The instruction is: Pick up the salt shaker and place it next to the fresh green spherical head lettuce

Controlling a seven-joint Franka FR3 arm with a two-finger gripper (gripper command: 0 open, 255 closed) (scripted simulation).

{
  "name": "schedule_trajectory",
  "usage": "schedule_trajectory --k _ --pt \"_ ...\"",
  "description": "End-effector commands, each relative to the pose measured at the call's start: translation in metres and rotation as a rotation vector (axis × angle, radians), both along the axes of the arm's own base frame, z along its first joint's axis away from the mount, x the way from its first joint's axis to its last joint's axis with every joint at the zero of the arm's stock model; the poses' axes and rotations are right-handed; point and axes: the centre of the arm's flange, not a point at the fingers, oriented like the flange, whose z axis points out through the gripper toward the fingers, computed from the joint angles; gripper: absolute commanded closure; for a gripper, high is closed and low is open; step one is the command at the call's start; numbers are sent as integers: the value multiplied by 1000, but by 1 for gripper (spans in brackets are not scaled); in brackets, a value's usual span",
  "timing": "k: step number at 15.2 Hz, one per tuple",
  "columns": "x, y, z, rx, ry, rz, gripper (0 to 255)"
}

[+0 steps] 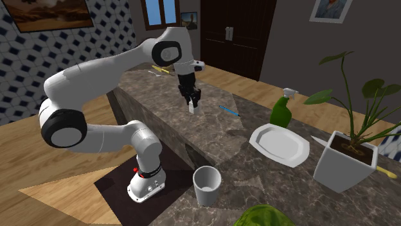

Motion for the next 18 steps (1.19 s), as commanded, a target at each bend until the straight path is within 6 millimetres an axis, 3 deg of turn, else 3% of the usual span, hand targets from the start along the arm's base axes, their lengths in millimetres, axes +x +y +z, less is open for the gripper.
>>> schedule_trajectory --k 1,15,18 --pt "1 0 12 0 0 0 255" --pt "1 0 81 0 0 0 255" --pt "-28 -27 81 0 0 0 255"
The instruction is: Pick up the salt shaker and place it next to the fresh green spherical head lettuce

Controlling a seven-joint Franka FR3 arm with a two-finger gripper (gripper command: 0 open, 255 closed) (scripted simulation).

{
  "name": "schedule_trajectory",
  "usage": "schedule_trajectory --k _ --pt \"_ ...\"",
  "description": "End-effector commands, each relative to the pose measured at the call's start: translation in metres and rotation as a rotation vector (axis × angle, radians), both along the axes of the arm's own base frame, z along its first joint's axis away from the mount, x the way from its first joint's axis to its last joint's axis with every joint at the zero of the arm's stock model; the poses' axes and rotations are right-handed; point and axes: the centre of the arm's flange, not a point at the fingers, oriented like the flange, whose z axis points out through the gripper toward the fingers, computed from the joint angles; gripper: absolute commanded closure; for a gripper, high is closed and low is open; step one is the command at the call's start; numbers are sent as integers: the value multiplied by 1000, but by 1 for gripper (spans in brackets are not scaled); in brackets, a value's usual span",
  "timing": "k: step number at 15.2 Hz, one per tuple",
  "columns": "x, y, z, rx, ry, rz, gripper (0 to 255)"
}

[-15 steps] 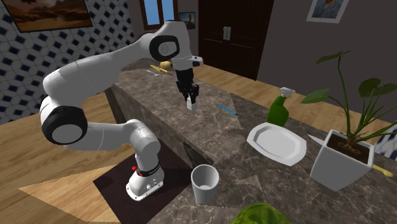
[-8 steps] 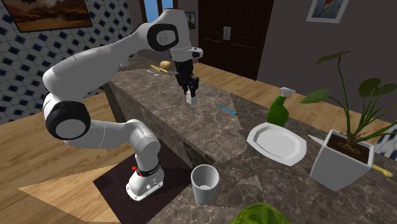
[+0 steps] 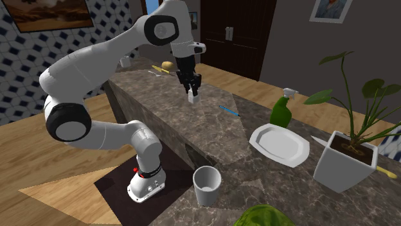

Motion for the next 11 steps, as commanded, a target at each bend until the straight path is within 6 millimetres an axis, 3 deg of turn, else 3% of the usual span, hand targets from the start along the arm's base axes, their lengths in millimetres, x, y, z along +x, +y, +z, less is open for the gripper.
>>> schedule_trajectory --k 1,11 --pt "-17 -18 1 0 1 1 255" --pt "-112 -109 1 0 1 1 255"
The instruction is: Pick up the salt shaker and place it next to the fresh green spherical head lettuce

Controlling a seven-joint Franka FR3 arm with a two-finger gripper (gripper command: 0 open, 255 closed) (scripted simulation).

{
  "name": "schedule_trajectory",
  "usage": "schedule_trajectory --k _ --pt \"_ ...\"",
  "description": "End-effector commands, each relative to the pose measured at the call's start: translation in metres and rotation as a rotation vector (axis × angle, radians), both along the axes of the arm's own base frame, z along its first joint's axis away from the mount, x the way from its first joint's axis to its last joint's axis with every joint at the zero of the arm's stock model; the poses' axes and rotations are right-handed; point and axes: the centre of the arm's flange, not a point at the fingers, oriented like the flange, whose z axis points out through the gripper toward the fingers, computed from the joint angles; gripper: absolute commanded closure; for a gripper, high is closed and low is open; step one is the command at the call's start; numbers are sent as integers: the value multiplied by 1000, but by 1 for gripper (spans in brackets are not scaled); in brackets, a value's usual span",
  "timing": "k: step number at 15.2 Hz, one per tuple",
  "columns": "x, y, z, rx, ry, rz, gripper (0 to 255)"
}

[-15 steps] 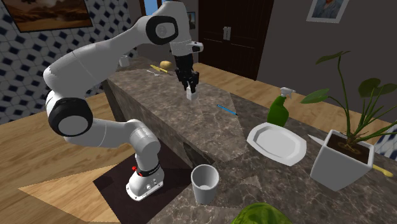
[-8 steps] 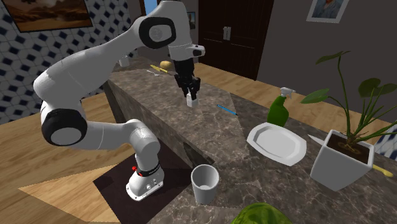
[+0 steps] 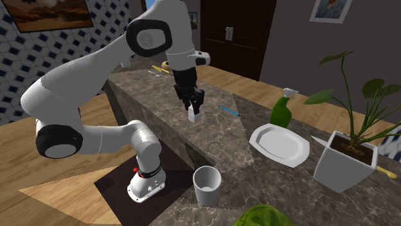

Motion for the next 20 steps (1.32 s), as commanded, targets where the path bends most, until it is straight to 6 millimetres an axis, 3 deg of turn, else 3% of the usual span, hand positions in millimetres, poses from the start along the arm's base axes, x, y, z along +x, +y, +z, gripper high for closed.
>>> schedule_trajectory --k 1,20 --pt "-18 -20 -1 0 1 1 255" --pt "-198 -194 -1 0 1 1 255"
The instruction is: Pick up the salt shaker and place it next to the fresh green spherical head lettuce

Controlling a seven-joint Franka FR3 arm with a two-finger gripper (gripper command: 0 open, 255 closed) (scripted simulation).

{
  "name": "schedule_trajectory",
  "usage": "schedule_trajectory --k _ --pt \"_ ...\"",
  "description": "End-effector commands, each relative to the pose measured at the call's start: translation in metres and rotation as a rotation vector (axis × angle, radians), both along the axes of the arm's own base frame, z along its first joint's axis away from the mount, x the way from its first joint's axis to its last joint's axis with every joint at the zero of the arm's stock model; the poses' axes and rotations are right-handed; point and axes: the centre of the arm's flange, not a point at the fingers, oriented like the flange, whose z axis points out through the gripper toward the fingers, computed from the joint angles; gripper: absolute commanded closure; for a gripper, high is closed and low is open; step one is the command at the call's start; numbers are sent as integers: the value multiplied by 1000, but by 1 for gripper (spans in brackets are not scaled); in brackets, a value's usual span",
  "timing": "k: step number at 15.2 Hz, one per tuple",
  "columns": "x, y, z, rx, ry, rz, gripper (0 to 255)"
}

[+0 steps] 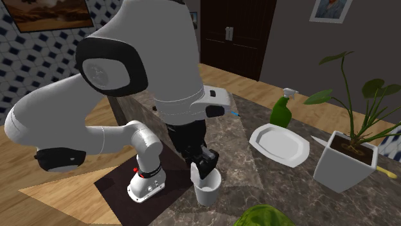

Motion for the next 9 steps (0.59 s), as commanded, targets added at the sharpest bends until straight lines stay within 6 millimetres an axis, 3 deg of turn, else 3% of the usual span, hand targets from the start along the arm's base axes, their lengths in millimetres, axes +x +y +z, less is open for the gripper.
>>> schedule_trajectory --k 1,9 --pt "-22 -18 -2 0 1 1 255" --pt "-98 -91 -2 0 1 1 255"
